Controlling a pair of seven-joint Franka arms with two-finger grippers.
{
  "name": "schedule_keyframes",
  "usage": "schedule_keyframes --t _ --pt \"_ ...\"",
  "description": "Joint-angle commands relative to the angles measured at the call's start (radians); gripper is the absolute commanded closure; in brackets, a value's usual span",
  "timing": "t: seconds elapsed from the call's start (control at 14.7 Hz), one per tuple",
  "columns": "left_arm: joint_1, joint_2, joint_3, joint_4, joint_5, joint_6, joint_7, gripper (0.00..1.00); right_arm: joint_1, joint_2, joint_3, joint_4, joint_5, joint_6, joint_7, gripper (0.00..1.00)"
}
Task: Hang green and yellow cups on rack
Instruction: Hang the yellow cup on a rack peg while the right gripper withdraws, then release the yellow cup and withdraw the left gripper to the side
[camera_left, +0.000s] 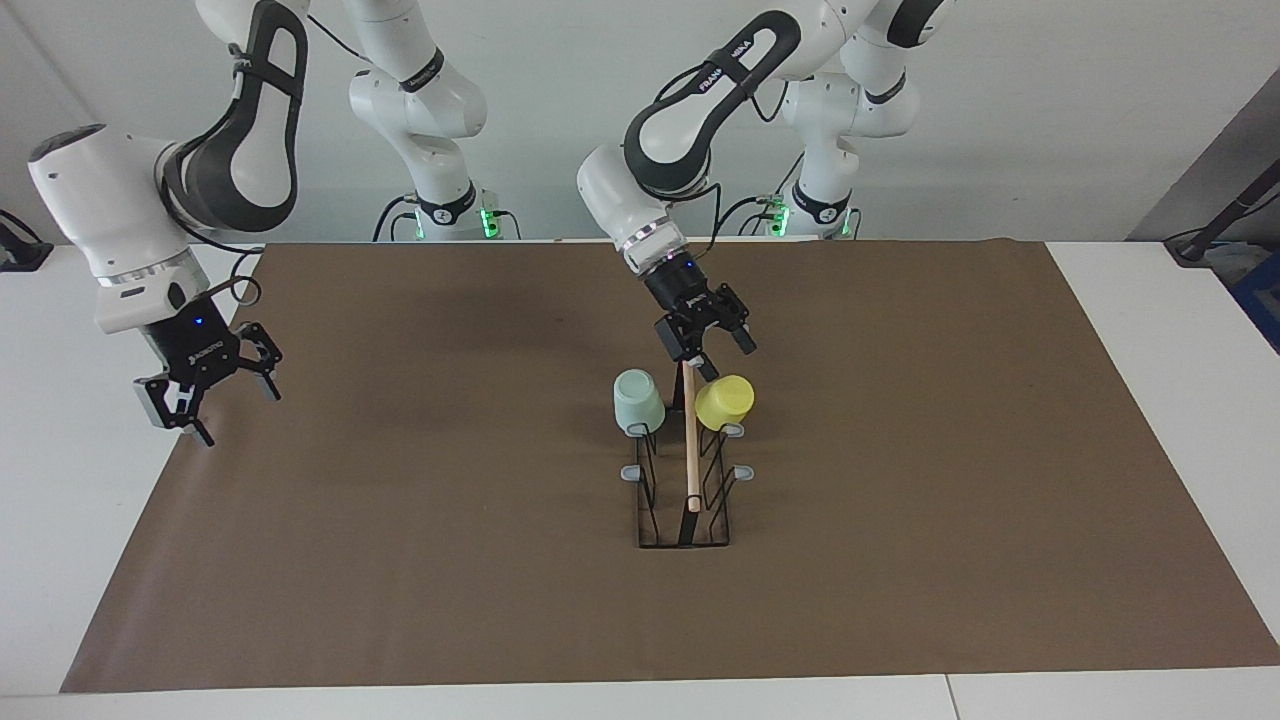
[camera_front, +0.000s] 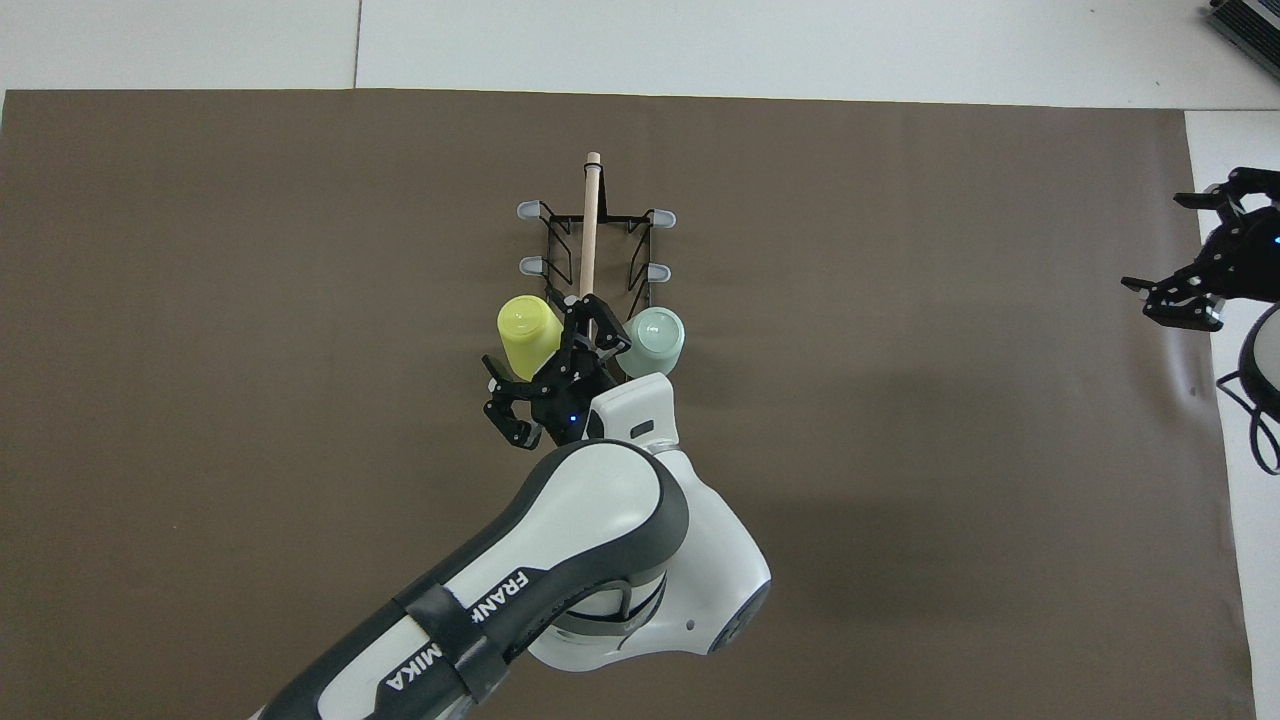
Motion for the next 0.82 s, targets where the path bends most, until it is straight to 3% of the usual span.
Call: schedule_keyframes --t 0.0,0.48,0.75 --pt "0.011 -0.055 0.025 0.008 -0.089 -0.004 0.109 0.0 0.029 -0.022 0.005 0.008 -0.127 -0.025 0.215 0.0" --pt "0.018 -0.098 0.187 0.035 -0.273 0.12 0.402 0.0 0.204 -0.05 0.009 0.01 -0.475 -0.12 0.781 0.0" --pt "0.018 -0.098 0.325 0.077 -0.414 0.255 0.647 0.0 0.302 -0.088 0.016 0.027 -0.529 -0.28 1.156 0.0"
